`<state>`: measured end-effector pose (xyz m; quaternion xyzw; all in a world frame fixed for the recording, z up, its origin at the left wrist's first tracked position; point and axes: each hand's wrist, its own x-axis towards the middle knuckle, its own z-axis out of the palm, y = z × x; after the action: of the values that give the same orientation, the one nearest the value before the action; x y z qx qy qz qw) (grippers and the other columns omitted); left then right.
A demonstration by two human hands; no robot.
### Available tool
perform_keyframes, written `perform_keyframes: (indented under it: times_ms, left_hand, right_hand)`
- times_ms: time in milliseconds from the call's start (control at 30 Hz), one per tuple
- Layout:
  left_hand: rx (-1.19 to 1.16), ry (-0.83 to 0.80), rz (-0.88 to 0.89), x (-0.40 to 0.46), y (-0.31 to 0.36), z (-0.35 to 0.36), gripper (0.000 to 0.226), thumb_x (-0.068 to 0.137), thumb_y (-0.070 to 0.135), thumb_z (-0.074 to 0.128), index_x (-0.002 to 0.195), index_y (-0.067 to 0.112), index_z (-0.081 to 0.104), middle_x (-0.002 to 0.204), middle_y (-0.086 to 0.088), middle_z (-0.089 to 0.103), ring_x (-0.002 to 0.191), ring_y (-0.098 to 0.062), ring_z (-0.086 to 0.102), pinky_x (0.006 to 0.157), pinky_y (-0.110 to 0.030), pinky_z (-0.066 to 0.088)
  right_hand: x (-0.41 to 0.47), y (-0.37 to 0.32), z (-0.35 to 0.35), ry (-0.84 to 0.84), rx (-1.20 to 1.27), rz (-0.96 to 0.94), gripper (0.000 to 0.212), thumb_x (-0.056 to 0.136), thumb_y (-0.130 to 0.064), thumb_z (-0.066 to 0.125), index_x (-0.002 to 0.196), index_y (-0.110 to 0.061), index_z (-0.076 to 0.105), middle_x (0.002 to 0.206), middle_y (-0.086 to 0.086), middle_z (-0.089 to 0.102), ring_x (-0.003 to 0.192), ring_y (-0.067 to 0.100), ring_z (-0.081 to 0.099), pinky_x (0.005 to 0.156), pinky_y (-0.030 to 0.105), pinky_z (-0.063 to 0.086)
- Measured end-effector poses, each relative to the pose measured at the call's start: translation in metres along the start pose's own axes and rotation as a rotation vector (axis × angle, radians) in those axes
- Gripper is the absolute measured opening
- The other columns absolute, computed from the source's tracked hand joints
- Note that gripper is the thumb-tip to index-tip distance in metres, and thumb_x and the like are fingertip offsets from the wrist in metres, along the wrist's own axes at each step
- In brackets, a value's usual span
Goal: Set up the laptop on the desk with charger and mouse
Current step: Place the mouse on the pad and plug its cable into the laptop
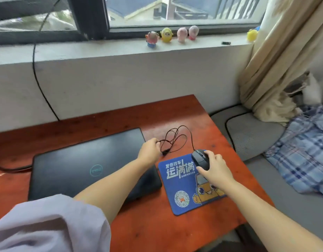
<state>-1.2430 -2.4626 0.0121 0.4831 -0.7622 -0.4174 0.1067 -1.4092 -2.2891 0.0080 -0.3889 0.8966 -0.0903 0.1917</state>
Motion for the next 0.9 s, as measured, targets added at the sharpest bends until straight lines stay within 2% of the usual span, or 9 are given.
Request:
perform_keyframes:
  times_ms: [100, 233, 400, 467, 533, 600, 667, 767, 900]
  left_hand:
    - [-0.065, 0.076, 0.038, 0.011, 0.029, 0.019, 0.027, 0.097, 0.017, 0.036, 0.103, 0.005, 0.059, 0.107, -0.015, 0.066, 0.094, -0.029, 0.057, 0.077, -0.034, 0.043]
    - [-0.190, 0.173, 0.090, 0.025, 0.055, 0.021, 0.023, 0.095, 0.016, 0.040, 0.095, 0.007, 0.061, 0.084, -0.006, 0.064, 0.077, -0.020, 0.054, 0.068, -0.030, 0.038]
    - [-0.212, 0.163, 0.134, 0.046, 0.078, 0.002, 0.021, 0.091, 0.017, 0.052, 0.092, 0.005, 0.069, 0.059, 0.009, 0.053, 0.055, -0.011, 0.047, 0.059, -0.026, 0.038]
    - [-0.109, 0.099, 0.197, 0.051, 0.087, -0.007, 0.019, 0.090, 0.022, 0.056, 0.092, 0.009, 0.071, 0.065, 0.007, 0.061, 0.060, -0.010, 0.053, 0.060, -0.026, 0.042]
    - [0.124, 0.026, 0.314, 0.054, 0.095, -0.013, 0.018, 0.088, 0.027, 0.058, 0.092, 0.017, 0.071, 0.084, 0.002, 0.071, 0.078, -0.014, 0.060, 0.073, -0.028, 0.046]
    - [0.343, -0.023, 0.442, 0.054, 0.102, -0.016, 0.018, 0.088, 0.031, 0.058, 0.096, 0.021, 0.071, 0.092, 0.000, 0.071, 0.085, -0.018, 0.061, 0.075, -0.030, 0.045]
    - [0.541, -0.026, 0.566, 0.057, 0.107, -0.017, 0.019, 0.089, 0.032, 0.057, 0.099, 0.024, 0.070, 0.090, -0.001, 0.066, 0.089, -0.022, 0.059, 0.074, -0.031, 0.038]
    - [0.636, 0.123, 0.691, 0.065, 0.106, -0.018, 0.021, 0.087, 0.031, 0.059, 0.102, 0.021, 0.068, 0.095, -0.005, 0.062, 0.094, -0.026, 0.055, 0.087, -0.036, 0.036]
    - [0.474, 0.513, 0.690, 0.068, 0.084, -0.014, 0.024, 0.076, 0.013, 0.068, 0.099, 0.009, 0.064, 0.098, -0.012, 0.062, 0.090, -0.031, 0.055, 0.088, -0.041, 0.042]
  right_hand:
    - [-0.011, 0.025, 0.016, -0.057, -0.016, 0.045, 0.065, 0.078, -0.055, 0.058, 0.131, -0.029, 0.031, 0.118, 0.007, 0.043, 0.113, 0.028, 0.044, 0.080, 0.036, 0.045]
    - [-0.011, 0.026, 0.034, -0.078, -0.052, 0.076, 0.066, 0.076, -0.061, 0.058, 0.126, -0.026, 0.032, 0.120, 0.007, 0.042, 0.115, 0.027, 0.043, 0.082, 0.037, 0.046]
    - [0.015, 0.014, 0.015, -0.018, -0.138, 0.022, 0.059, 0.084, -0.060, 0.047, 0.124, -0.018, 0.038, 0.124, 0.009, 0.045, 0.116, 0.029, 0.044, 0.090, 0.040, 0.040]
    - [0.030, 0.003, 0.000, 0.065, 0.072, -0.068, 0.049, 0.089, -0.046, 0.050, 0.127, -0.017, 0.038, 0.125, 0.010, 0.046, 0.114, 0.027, 0.046, 0.087, 0.037, 0.042]
    - [0.045, -0.014, -0.019, 0.127, 0.341, -0.175, 0.052, 0.090, -0.036, 0.052, 0.136, -0.021, 0.032, 0.119, 0.007, 0.048, 0.104, 0.025, 0.051, 0.082, 0.036, 0.044]
    - [0.062, -0.033, -0.036, 0.121, 0.473, -0.283, 0.058, 0.089, -0.034, 0.054, 0.141, -0.028, 0.028, 0.101, 0.001, 0.053, 0.087, 0.019, 0.055, 0.076, 0.034, 0.046]
    - [0.079, -0.049, -0.047, 0.069, 0.451, -0.384, 0.044, 0.090, -0.036, 0.053, 0.133, -0.030, 0.043, 0.081, -0.003, 0.058, 0.076, 0.018, 0.056, 0.071, 0.034, 0.045]
    - [0.104, -0.059, -0.053, 0.099, 0.443, -0.422, 0.019, 0.092, -0.027, 0.049, 0.097, -0.021, 0.066, 0.071, 0.002, 0.066, 0.070, 0.024, 0.060, 0.068, 0.037, 0.049]
    - [0.132, -0.050, -0.053, 0.145, 0.558, -0.334, 0.021, 0.093, -0.019, 0.046, 0.079, -0.017, 0.063, 0.058, -0.004, 0.061, 0.057, 0.008, 0.055, 0.062, 0.026, 0.039]
